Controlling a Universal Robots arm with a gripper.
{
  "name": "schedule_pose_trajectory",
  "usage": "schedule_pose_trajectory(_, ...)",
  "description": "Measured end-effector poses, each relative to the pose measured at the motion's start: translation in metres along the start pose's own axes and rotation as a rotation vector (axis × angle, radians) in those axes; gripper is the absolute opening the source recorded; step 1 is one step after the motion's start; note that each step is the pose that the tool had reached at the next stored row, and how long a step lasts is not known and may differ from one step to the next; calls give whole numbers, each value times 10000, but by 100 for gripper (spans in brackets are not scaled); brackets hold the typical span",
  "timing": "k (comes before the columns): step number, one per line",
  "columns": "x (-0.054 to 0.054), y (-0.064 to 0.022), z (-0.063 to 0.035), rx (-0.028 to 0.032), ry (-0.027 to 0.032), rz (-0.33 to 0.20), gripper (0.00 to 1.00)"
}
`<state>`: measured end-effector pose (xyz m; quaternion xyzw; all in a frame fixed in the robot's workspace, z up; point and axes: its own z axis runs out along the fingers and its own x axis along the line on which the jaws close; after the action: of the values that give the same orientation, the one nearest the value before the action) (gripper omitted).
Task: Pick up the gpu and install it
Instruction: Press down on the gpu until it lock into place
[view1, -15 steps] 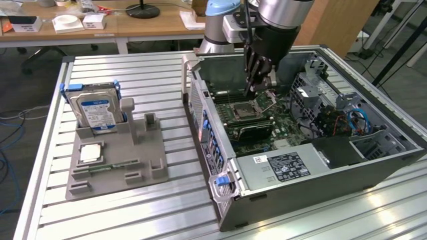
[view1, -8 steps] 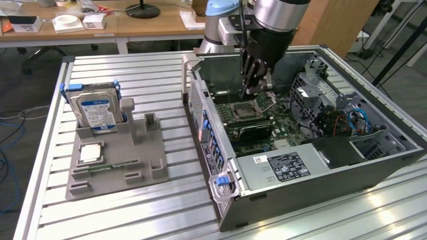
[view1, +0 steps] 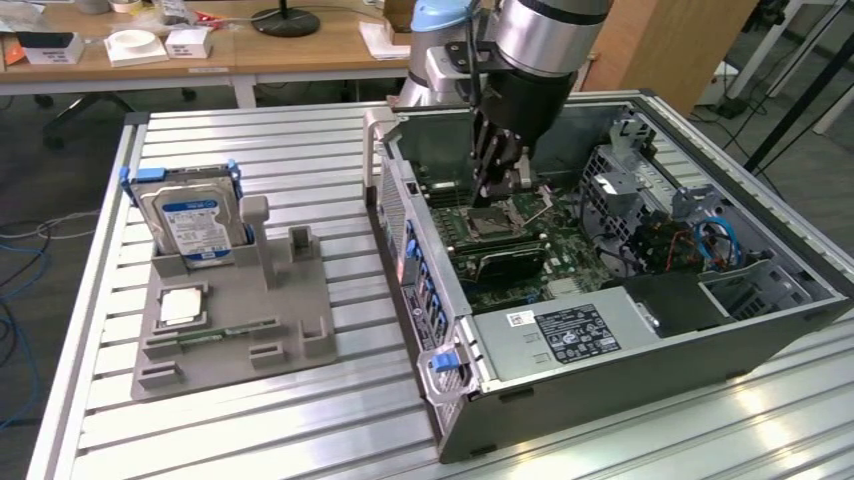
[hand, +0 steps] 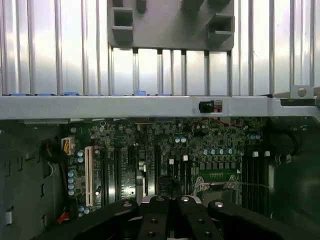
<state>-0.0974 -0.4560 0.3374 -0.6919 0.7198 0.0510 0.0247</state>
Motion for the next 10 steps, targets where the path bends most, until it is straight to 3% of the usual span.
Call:
schedule_pose_trajectory(4, 3, 53, 14, 32, 21, 35, 11)
schedule_pose_trajectory(10, 23, 153, 123, 47, 18, 139, 11)
